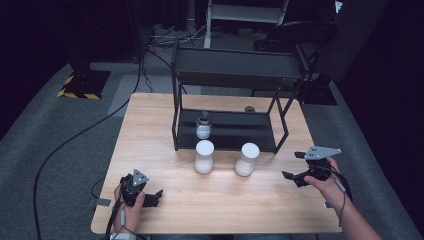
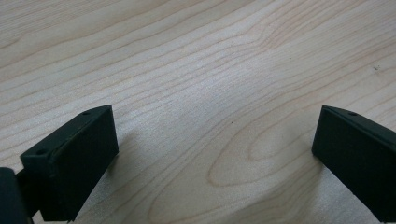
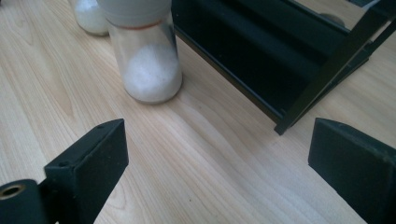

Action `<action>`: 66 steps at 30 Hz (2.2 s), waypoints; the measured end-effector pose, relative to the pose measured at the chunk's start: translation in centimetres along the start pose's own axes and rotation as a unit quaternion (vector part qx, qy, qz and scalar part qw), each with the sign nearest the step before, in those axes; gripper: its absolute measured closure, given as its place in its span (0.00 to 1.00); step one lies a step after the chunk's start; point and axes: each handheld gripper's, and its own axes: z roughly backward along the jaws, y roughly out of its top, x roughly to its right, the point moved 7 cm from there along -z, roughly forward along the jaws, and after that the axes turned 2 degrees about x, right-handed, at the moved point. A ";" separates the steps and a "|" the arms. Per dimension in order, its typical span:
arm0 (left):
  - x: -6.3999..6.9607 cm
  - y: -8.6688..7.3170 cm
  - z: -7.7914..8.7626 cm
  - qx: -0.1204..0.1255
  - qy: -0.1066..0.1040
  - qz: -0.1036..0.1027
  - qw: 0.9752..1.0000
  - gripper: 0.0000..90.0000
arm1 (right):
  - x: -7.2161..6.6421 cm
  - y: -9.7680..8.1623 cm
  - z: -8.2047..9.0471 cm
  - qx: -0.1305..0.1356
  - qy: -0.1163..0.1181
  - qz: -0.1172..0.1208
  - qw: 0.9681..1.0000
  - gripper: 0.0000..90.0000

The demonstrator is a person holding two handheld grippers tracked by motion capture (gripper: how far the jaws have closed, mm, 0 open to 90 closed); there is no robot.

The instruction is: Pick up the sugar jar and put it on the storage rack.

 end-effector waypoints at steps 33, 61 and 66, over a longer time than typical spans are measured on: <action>0.0 0.0 0.0 0.001 -0.001 0.000 1.000 0.00 | 0.5 7.0 -0.9 0.032 0.041 0.047 0.998 0.05; 0.0 0.0 0.0 0.001 0.000 0.000 1.000 0.00 | -0.9 11.5 -4.0 0.043 0.071 0.065 0.994 0.06; 0.0 0.0 0.0 0.001 0.000 0.000 1.000 0.00 | -1.5 12.2 -4.7 0.045 0.073 0.066 0.994 0.06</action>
